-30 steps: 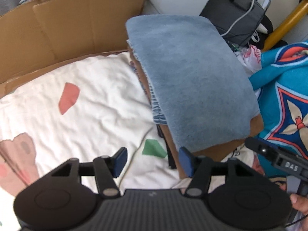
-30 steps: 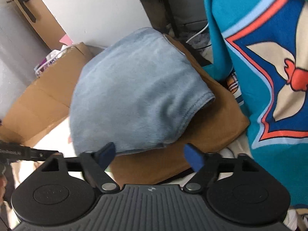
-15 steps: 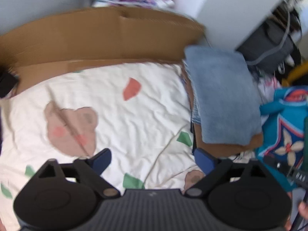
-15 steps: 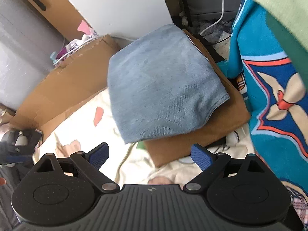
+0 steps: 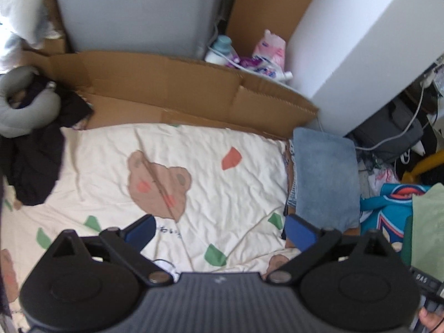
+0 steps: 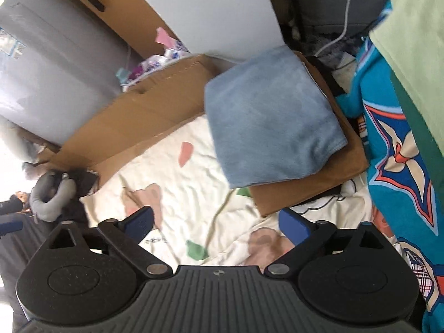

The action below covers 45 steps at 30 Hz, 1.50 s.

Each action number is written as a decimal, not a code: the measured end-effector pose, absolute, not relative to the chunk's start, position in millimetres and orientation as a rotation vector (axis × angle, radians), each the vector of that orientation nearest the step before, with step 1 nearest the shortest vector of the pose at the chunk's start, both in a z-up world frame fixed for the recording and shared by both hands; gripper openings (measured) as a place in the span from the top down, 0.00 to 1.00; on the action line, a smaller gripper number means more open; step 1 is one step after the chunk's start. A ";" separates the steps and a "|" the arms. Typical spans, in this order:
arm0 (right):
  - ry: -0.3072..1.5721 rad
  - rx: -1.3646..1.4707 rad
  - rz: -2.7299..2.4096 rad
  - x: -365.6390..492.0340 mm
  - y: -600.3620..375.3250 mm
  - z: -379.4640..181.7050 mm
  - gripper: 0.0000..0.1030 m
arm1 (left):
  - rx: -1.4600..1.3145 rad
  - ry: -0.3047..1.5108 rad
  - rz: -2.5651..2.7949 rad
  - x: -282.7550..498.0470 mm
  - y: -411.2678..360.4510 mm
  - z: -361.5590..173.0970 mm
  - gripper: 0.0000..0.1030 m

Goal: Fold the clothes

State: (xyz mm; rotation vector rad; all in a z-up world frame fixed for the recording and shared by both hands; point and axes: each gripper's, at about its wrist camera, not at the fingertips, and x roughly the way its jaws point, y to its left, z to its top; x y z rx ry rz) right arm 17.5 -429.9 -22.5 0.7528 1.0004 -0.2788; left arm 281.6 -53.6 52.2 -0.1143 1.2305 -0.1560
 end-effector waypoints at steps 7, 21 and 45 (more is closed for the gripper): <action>1.000 0.742 -0.213 18.9 -410.8 29.0 0.01 | -0.102 1.161 -0.113 259.1 -10.2 103.6 0.01; 0.940 0.591 -0.096 -3.2 -347.6 112.9 0.01 | 0.019 1.060 -0.113 170.9 69.2 154.3 0.01; 0.799 0.319 -0.056 -46.4 -186.8 150.7 0.01 | -0.121 0.927 -0.021 52.6 145.6 124.3 0.01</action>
